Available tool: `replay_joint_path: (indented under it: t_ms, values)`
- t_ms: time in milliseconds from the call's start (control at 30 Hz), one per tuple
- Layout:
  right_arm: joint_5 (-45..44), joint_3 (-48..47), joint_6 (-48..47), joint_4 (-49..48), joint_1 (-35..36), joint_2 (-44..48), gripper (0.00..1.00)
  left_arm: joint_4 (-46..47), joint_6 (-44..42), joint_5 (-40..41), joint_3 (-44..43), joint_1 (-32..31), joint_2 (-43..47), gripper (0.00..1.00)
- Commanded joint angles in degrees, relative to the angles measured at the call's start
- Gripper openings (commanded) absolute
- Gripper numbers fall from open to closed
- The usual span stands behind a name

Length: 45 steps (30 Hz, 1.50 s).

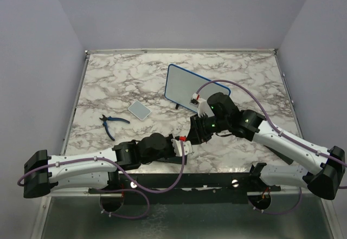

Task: Write a sentence on the whiteboard
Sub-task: Open the whiteboard marker at the center of the board.

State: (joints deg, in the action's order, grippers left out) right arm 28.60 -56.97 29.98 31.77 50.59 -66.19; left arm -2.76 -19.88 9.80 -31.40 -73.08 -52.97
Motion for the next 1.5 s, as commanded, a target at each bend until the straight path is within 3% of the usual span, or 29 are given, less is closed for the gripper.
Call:
replay_joint_path:
  t_ms: [0, 1033, 1267, 1467]
  values:
    - [-2.74, 0.39, 0.12, -0.79, 0.54, 0.12, 0.29, 0.27, 0.82, -2.13, -1.72, 0.33, -0.23, 0.0]
    - [-2.65, 2.67, 1.99, -1.84, 0.56, 4.59, 0.21, -0.05, 1.27, -2.8, -1.01, 1.18, -0.12, 0.0]
    - [-3.96, 3.1, 2.1, -1.64, 0.56, 4.91, 0.01, -0.22, 1.3, -2.88, -1.03, 1.18, -0.31, 0.0]
    - [-5.93, 2.6, 1.0, -0.96, 0.59, 6.13, 0.0, -0.3, 0.82, -2.51, -0.52, 1.17, -0.45, 0.0]
